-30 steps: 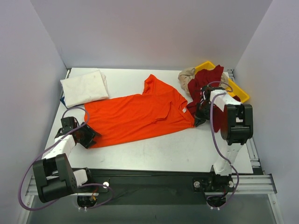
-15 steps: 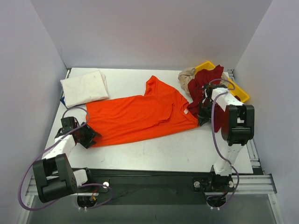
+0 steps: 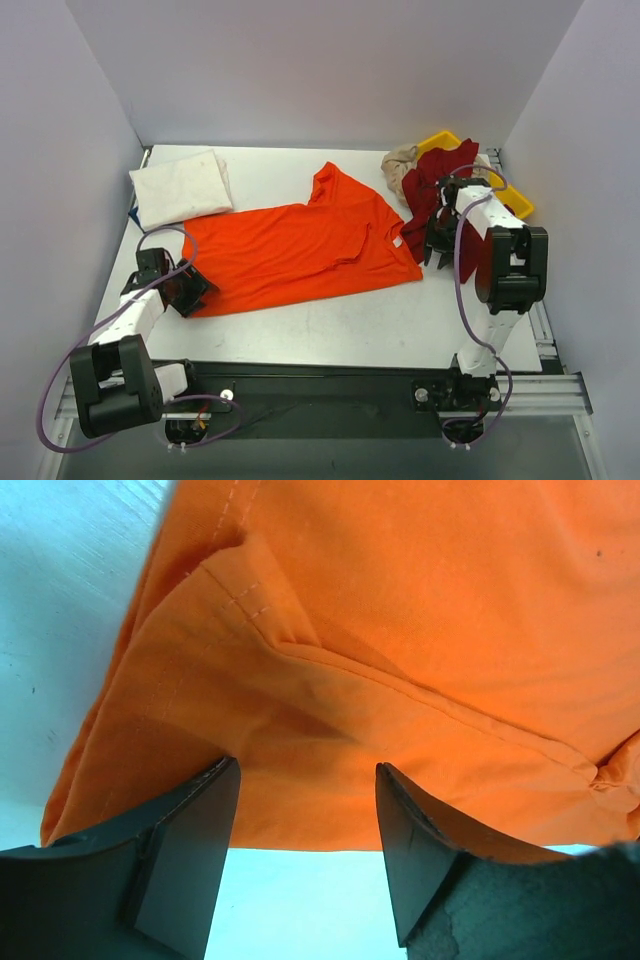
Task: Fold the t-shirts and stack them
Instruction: Fold the flattened tshirt in 1/3 of the way
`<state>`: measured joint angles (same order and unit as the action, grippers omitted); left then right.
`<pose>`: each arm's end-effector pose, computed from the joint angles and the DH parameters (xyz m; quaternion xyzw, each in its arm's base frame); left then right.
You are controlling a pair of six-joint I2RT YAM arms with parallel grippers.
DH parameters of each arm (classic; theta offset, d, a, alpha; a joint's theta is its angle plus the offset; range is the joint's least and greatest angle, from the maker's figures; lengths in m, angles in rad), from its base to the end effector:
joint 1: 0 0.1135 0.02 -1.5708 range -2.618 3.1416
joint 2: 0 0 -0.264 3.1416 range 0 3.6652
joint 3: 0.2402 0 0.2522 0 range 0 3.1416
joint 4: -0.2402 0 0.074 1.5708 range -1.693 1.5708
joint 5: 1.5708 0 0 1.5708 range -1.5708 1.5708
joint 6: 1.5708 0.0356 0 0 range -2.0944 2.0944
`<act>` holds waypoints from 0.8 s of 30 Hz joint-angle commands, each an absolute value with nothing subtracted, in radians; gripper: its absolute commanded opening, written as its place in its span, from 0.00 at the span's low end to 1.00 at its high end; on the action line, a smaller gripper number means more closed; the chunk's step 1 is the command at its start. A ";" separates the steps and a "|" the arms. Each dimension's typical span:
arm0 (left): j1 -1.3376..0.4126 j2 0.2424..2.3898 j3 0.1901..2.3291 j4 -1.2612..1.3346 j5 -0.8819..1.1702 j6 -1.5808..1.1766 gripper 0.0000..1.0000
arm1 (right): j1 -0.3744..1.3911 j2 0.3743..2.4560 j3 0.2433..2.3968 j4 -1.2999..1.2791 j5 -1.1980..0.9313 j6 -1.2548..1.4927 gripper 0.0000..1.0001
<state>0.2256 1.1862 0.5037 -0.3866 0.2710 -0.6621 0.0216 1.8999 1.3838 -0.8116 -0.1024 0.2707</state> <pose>0.1980 0.0357 0.1553 -0.3819 0.8812 -0.1810 0.2118 0.3742 0.0117 0.1884 0.1170 0.9844 0.0679 0.1124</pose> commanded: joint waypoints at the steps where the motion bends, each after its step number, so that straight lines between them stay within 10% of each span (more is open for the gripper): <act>1: 0.213 1.163 0.517 -0.439 0.202 -0.626 0.68 | 0.047 1.830 1.436 -0.888 -0.077 0.258 0.39; 13: 0.173 1.038 0.706 -0.575 0.127 -0.627 0.69 | 0.195 1.844 1.485 -0.813 -0.339 0.330 0.45; 24: -0.027 1.221 0.540 -0.179 0.232 -0.739 0.68 | 0.199 1.980 1.437 -0.719 -0.353 0.325 0.44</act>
